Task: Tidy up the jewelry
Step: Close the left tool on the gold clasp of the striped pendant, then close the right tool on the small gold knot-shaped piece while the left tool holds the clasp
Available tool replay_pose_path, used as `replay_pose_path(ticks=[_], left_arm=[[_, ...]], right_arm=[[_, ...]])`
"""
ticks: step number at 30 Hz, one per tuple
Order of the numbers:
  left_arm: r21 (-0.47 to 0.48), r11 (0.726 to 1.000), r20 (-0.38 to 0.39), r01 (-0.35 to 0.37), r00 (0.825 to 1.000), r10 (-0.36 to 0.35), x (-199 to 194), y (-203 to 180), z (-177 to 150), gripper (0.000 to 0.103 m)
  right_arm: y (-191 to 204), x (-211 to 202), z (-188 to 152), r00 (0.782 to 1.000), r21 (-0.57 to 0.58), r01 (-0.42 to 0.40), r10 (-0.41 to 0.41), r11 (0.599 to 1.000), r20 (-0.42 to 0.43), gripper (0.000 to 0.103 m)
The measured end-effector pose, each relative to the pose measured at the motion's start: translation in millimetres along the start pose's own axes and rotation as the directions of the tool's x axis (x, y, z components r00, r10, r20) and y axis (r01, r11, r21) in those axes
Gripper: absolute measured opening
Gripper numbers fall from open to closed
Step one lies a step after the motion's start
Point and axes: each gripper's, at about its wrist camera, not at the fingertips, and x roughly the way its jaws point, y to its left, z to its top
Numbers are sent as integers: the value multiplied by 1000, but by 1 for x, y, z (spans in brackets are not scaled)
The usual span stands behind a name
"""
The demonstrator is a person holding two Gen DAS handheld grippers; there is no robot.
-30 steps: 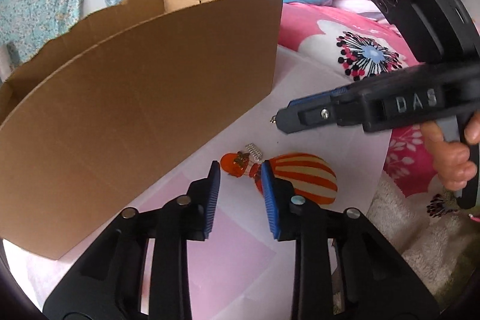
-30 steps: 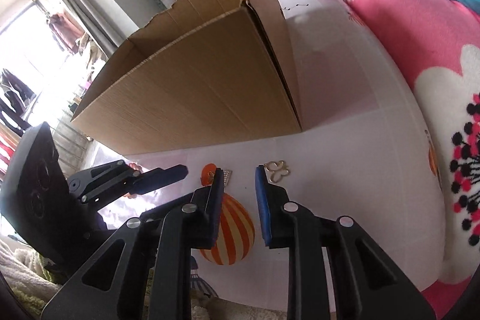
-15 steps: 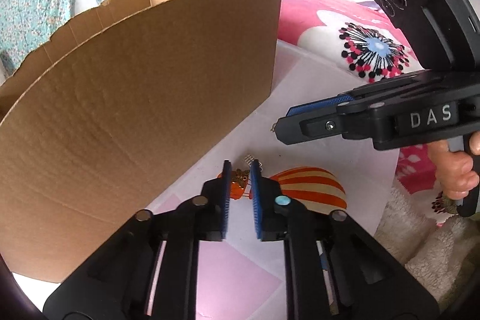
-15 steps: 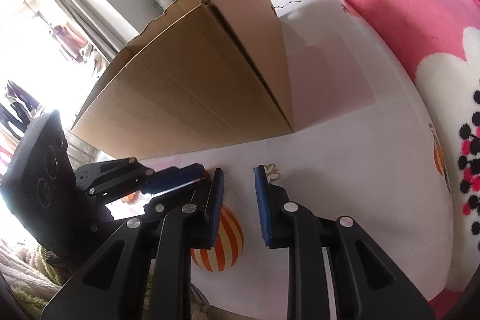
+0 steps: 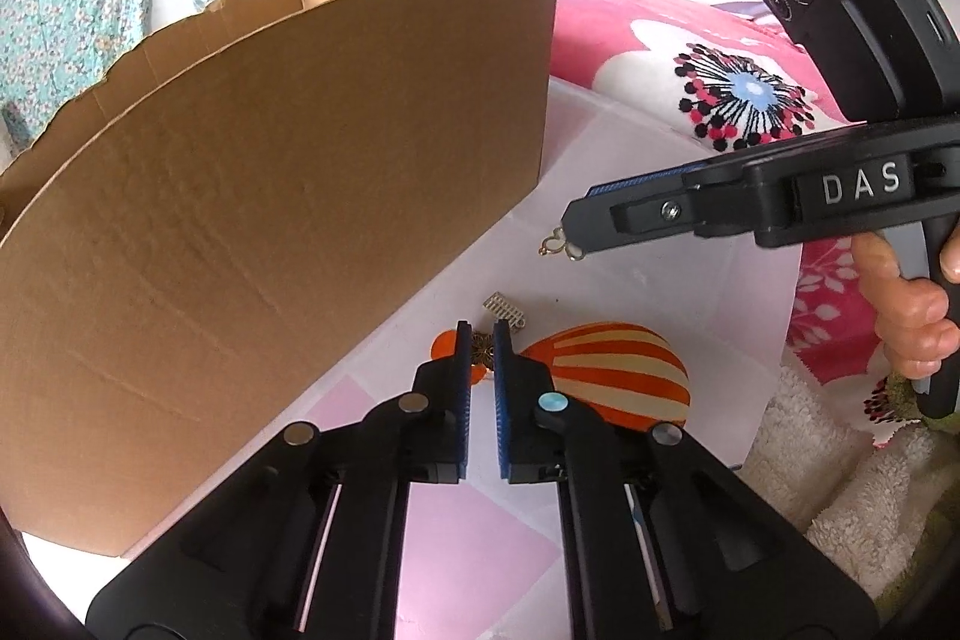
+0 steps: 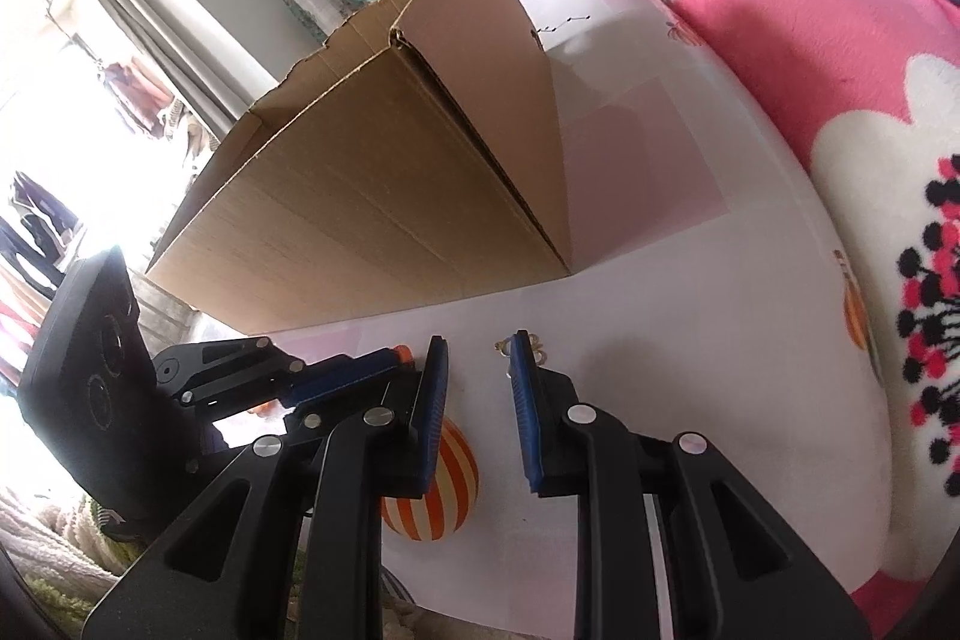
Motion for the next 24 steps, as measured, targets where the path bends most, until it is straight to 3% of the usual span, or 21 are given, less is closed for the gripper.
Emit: replay_pose_path(ticks=[11, 24], left_arm=[[-72, 997, 0, -23, 1000, 23, -12, 15, -15, 6], [-79, 997, 13, -7, 1000, 8, -12, 18, -17, 6]], right_arm=[[14, 10, 3, 984, -199, 168, -176, 965, -23, 22], [33, 20, 1, 971, -429, 184, -231, 884, -60, 22]])
